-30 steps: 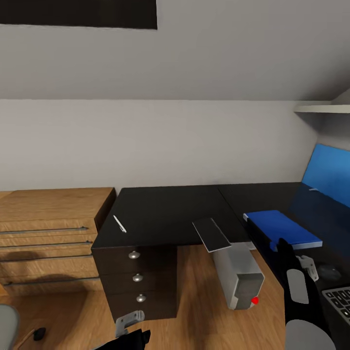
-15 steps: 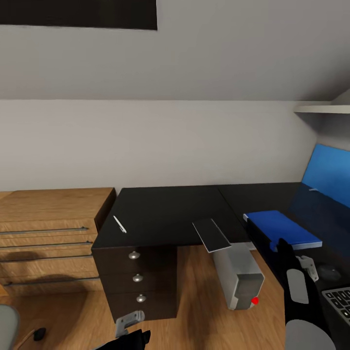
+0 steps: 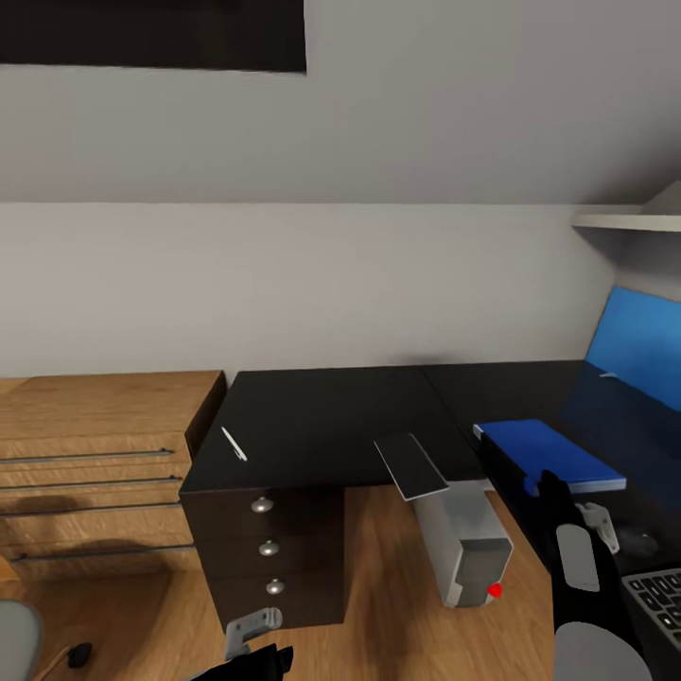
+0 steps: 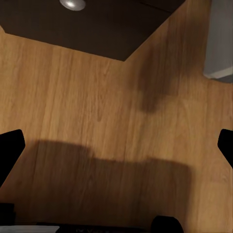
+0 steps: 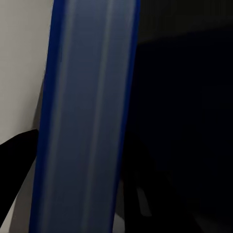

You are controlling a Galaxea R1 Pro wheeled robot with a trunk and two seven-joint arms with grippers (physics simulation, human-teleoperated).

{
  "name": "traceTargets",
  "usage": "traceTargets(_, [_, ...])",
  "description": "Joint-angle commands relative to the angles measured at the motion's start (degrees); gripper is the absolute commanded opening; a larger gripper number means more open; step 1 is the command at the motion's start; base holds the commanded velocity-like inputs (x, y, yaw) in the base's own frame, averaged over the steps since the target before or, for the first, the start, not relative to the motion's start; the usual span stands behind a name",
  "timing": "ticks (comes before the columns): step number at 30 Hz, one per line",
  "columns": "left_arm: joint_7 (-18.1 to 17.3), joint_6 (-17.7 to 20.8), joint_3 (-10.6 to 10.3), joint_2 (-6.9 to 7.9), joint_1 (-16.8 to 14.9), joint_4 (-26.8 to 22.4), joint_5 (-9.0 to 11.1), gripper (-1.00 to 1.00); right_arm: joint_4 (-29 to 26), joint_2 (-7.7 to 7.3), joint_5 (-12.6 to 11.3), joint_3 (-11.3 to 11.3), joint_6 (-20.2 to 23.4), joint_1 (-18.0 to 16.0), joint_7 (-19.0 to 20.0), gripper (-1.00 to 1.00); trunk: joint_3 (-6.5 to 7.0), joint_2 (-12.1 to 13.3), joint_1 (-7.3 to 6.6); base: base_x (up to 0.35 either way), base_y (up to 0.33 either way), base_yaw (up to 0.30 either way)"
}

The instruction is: In the bedroom, organize the workspace by keeping the computer under the desk, ensuring the monitor is on the desk, placing the keyboard on the desk next to the monitor, placing the mouse on the desk next to the keyboard, moving the folder from the swivel chair onto the desk next to the mouse, stacking the notebook on top of the folder with the pen on top of the notebook, and positioning the swivel chair next to the desk.

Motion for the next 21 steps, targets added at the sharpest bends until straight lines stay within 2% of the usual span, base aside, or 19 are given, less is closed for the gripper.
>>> traceTargets(1, [0.51,0.13,-0.02,0.01,0.0,-0.03,0.61,1.0,-0.07,0.04,-0.04,-0.22,0.43,-0.02,-1.82,-1.0,0.13,0.39,-0.22,0.0,0.0,0.0])
traceTargets(5, [0.49,-0.21,0.01,0.02,0.0,0.08,0.57,1.0,-0.03,0.04,0.0,-0.19,0.43,-0.02,-1.82,-1.0,0.84,2.0,-1.1,0.0,0.0,0.0])
traceTargets(11, [0.46,-2.69,-0.04,-0.01,0.0,0.58,0.64,1.0,-0.02,0.06,0.04,-0.14,0.51,-0.02,-1.89,-1.0,1.92,4.4,-2.42,0.0,0.0,0.0])
traceTargets(21, [0.38,-3.03,-0.07,-0.07,0.0,1.06,0.7,1.0,-0.02,0.09,0.05,-0.13,0.63,-0.02,-1.9,-1.0,3.54,8.01,-4.39,0.0,0.0,0.0])
